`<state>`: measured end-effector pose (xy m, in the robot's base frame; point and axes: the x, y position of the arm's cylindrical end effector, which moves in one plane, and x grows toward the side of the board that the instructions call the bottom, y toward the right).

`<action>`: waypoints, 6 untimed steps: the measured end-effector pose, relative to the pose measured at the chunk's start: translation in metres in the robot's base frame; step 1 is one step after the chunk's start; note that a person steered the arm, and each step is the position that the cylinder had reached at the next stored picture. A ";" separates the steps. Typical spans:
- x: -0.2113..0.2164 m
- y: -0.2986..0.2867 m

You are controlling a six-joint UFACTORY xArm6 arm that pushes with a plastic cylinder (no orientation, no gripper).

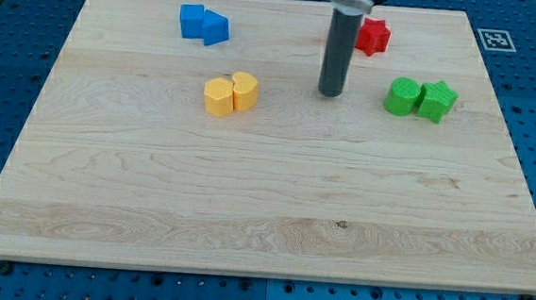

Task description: Push the yellow blocks towards the center left side of the board

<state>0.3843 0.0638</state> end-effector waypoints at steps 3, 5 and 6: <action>0.009 -0.068; 0.010 -0.117; 0.010 -0.125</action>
